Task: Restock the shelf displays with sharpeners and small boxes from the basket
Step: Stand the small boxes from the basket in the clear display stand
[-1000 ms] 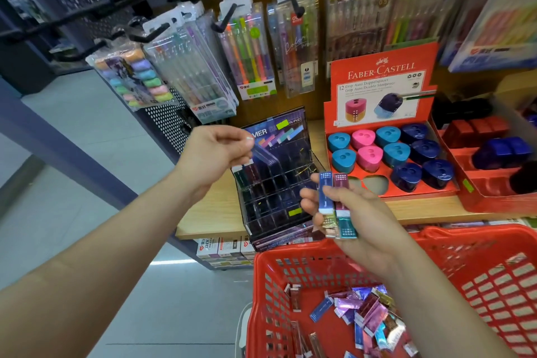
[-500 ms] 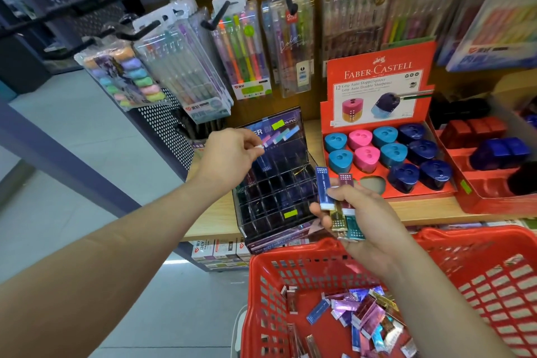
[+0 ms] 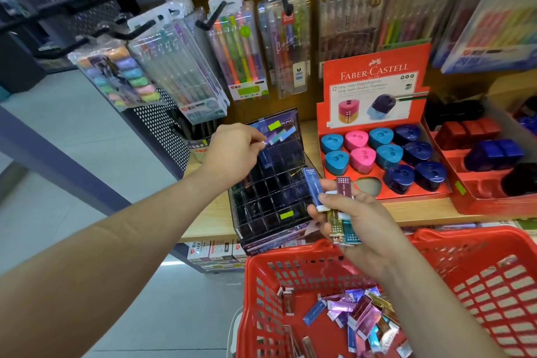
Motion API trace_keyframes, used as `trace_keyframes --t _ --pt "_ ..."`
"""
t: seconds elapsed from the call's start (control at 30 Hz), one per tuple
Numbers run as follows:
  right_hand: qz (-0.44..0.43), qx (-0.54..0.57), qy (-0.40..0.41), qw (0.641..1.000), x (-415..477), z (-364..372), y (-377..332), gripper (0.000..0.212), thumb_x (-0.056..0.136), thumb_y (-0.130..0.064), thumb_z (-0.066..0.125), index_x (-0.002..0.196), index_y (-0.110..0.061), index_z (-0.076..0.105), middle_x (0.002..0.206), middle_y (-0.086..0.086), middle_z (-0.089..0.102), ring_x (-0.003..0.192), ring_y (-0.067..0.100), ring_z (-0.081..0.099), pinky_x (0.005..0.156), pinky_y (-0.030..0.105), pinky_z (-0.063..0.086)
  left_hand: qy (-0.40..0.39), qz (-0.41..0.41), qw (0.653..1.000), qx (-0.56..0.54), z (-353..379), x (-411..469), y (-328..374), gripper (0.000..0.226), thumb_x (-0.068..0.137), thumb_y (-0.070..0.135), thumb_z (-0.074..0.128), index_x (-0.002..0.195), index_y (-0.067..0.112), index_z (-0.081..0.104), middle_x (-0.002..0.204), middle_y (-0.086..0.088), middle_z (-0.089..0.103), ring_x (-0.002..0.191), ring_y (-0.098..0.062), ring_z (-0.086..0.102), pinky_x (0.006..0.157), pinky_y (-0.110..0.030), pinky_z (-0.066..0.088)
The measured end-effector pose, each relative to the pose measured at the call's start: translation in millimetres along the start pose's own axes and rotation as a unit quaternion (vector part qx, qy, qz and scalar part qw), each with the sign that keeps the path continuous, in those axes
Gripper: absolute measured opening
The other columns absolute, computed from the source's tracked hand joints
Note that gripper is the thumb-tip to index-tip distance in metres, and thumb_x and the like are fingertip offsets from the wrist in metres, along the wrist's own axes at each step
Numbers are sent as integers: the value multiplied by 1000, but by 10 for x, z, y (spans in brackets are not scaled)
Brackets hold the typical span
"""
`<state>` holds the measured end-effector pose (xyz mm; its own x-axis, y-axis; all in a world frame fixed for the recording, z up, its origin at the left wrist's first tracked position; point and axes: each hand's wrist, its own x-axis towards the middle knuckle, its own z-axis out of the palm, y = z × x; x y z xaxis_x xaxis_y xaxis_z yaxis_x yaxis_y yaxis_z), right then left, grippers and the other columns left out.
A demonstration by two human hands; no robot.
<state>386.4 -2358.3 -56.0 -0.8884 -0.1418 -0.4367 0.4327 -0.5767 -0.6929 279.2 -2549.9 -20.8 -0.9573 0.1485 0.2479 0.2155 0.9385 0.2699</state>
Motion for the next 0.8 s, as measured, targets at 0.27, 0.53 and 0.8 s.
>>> trace_keyframes --t 0.27,0.53,0.8 --pt "-15 -15 -51 998 55 -60 21 43 80 6 64 116 -17 69 72 5 62 52 14 50 39 21 41 -47 -49 997 -39 59 -88 -11 8 89 22 66 95 17 68 84 3 71 82 -15 65 86 -30 50" --pt "-20 -19 -35 999 49 -24 30 34 81 8 65 109 -12 64 76 12 62 57 16 56 39 21 41 -68 71 989 109 123 -135 -50 24 97 24 51 110 18 70 107 -2 70 99 -23 64 85 -33 49" --pt "-49 38 36 997 25 55 28 23 84 6 64 97 -12 57 68 11 69 59 18 67 41 20 46 -192 -189 889 -371 -271 -415 366 19 93 26 60 102 12 70 75 -6 69 62 -13 61 59 -24 55"
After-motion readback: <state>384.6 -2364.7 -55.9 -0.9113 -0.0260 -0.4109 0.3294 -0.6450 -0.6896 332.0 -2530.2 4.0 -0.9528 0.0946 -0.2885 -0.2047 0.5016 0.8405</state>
